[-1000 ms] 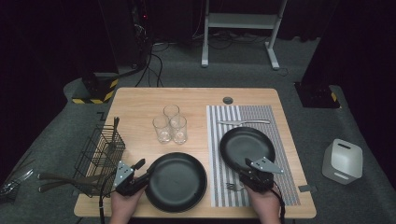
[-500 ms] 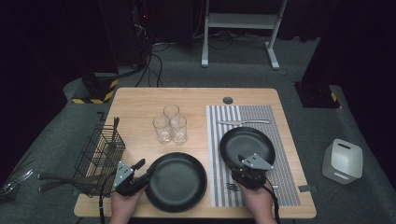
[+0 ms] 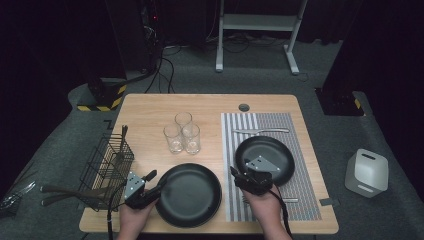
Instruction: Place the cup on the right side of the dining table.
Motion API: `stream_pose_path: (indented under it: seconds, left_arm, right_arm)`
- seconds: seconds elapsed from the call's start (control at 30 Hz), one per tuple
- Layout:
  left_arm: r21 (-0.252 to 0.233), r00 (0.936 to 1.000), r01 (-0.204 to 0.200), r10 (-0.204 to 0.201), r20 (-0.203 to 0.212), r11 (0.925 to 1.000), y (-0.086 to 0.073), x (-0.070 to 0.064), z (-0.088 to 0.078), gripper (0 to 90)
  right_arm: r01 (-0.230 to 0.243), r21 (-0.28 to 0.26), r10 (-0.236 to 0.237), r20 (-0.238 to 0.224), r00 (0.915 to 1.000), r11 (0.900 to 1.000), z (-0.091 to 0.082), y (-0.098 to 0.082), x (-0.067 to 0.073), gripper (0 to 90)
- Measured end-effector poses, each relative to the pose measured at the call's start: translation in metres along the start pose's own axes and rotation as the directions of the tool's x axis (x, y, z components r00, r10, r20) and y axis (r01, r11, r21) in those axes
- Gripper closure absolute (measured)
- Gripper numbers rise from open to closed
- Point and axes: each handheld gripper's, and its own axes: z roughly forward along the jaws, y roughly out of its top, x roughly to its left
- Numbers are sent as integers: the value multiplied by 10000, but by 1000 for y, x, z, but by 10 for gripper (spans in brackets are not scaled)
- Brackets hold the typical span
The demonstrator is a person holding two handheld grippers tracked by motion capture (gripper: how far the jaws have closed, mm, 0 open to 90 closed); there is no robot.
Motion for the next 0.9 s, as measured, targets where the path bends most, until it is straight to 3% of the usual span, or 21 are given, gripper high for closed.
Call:
stream_pose_path:
  seconds: [0.37,0.67,0.9]
  left_arm:
    - [386,9999,118,-120,56,9992,2,0,4,446]
    - [261,9997,74,-68,-239,9996,1,-1,3,363]
    - [299,9997,212,-208,-136,9993,1,1,2,354]
  right_arm:
    - [351,169,-345,-340,9988,9992,16,11,18,303]
    - [656,21,-654,-541,9964,9978,25,21,25,259]
    - [950,-105,-955,-735,9927,9954,38,30,34,239]
